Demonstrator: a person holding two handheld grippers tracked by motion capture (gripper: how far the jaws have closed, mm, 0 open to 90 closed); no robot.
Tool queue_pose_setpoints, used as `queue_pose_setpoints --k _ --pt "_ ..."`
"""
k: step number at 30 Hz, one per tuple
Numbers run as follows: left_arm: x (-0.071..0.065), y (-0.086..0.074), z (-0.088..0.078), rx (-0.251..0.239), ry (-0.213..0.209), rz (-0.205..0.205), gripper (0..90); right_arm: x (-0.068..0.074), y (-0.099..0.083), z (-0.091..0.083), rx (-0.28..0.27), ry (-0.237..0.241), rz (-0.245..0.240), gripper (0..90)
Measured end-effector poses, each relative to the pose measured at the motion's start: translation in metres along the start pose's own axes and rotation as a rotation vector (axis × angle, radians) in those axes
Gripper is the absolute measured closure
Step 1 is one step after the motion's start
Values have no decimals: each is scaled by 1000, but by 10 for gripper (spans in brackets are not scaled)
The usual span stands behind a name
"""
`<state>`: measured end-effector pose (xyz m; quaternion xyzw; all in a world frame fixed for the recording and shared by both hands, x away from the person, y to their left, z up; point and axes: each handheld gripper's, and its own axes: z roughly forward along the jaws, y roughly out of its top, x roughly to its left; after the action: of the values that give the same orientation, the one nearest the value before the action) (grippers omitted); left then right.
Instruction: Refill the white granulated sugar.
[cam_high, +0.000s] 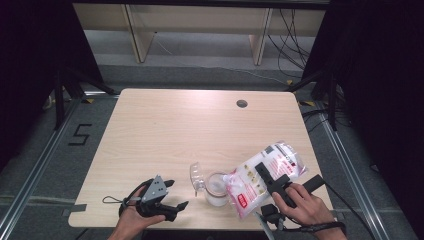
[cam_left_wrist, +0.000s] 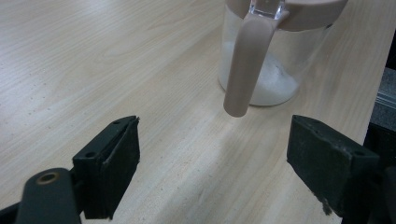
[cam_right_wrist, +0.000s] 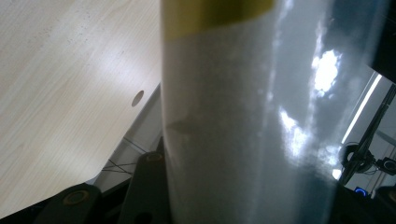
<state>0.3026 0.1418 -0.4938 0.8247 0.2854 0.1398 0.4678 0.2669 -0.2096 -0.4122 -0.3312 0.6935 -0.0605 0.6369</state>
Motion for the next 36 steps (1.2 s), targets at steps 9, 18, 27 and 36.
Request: queue_pose_setpoints --k 9,18,27,36 --pt "0 1 -1 5 1 1 171 0 2 2 1 3 -16 664" --pt "0 1 -1 3 2 2 171 1 3 2 -5 25 -10 664" --pt "0 1 -1 6 2 2 171 -1 4 1 1 33 -36 666" --pt "0 1 -2 7 4 3 170 -1 3 2 -2 19 -24 670"
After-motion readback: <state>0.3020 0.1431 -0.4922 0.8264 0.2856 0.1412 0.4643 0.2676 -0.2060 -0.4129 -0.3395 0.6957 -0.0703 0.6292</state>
